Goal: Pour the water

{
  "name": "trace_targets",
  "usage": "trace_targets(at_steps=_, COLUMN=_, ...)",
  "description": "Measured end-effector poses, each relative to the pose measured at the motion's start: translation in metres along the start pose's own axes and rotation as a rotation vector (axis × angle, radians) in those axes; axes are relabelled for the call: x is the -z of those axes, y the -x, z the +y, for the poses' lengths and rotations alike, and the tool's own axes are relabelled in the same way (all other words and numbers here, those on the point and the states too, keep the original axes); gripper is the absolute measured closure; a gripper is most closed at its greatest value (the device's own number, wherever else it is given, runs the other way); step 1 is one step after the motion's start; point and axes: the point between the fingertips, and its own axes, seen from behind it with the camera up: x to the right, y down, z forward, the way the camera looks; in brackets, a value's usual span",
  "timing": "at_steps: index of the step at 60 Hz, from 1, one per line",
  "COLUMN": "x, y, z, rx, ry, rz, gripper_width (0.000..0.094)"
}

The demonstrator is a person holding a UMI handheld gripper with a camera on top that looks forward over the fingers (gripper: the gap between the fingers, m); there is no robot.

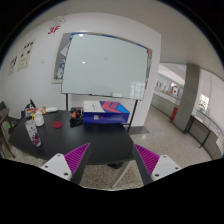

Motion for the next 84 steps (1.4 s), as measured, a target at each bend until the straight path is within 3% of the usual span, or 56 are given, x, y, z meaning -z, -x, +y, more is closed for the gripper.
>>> trace_targets(at_steps=11, x=-0.001, y=0.007, z=0.018, rx=0.004, ry=0.025, rz=0.001, gripper_width=0.0089)
trace_targets(at_steps=21, x=0.003, y=0.047, z=0.07, rx=0.012, ry=0.086, rz=-0.049, gripper_width=0.009)
trace_targets(at_steps=30, x=0.01, y=0.121, z=0.127, rx=0.015, ry=0.152, rz=-0.113, gripper_width=0.0093)
trace_targets(at_steps=40, x=0.004, y=0.239, z=0.153, rx=-0.007, ry=0.187, rz=-0.201, gripper_width=0.009)
trace_targets(at_steps=56, x=-0.06, y=0.4, z=0.112, rx=-0.039, ry=0.094, rz=-0.291, gripper_width=0.0087)
trace_targets(at_steps=71, x=-0.143, y=0.454, z=0.046, rx=-0.045, ry=-0.026, rz=-0.261, gripper_width=0.0095)
trace_targets(at_steps=77, x=-0.166, y=0.464, z=0.035, rx=-0.037, ry=-0.057, rz=-0.257, gripper_width=0.0182)
trace_targets(at_steps=80, x=-0.172, y=0.465, z=0.032, rx=-0.041, ry=-0.068, rz=-0.252, gripper_width=0.0389)
trace_targets(at_steps=84, x=-0.174, y=0.466, z=0.031, rx=-0.06, ry=-0.085, rz=-0.247, gripper_width=0.0425)
